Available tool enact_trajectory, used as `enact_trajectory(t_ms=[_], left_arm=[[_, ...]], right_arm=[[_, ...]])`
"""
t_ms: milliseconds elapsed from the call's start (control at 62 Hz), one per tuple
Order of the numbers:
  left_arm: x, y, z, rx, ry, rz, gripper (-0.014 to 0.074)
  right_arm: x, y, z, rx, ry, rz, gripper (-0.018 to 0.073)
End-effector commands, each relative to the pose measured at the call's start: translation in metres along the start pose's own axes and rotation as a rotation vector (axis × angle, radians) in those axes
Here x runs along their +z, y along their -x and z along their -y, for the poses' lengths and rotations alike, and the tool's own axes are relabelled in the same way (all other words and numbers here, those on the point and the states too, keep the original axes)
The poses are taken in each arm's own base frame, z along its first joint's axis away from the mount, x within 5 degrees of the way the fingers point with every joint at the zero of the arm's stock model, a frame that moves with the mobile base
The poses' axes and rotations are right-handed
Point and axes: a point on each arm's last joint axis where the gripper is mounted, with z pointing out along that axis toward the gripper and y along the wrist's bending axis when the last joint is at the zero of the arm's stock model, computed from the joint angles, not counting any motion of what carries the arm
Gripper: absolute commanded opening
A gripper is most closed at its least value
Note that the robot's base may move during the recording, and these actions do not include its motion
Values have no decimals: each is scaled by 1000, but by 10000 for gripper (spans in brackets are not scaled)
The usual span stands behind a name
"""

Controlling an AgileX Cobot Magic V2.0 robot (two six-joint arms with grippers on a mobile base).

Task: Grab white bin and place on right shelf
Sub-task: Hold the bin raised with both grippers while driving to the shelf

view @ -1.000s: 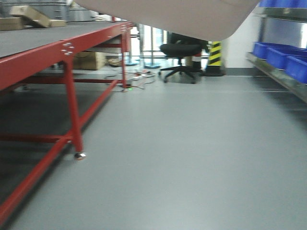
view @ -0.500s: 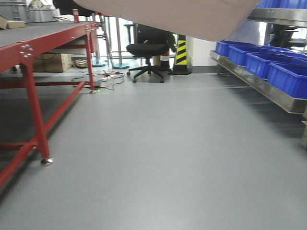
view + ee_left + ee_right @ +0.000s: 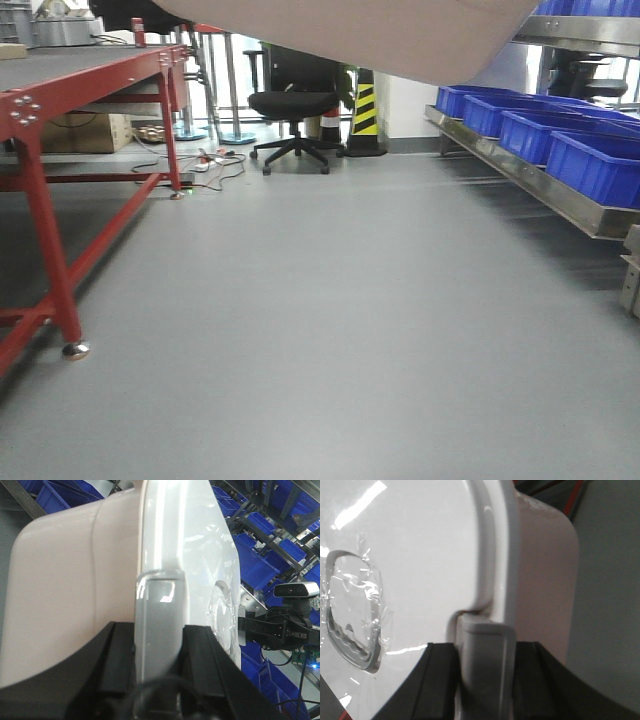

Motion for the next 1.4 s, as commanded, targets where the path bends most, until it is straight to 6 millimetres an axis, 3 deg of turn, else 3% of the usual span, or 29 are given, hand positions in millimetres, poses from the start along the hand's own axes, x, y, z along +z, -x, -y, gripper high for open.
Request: enact_trajectory(t_ms=[0, 1387], left_arm=[[-4, 6, 41, 32, -187, -4, -117], [-4, 6, 42, 32, -188, -5, -117]], right_arm=[[-7, 7, -48, -47, 259, 17, 55], [-7, 7, -47, -47, 252, 21, 55]])
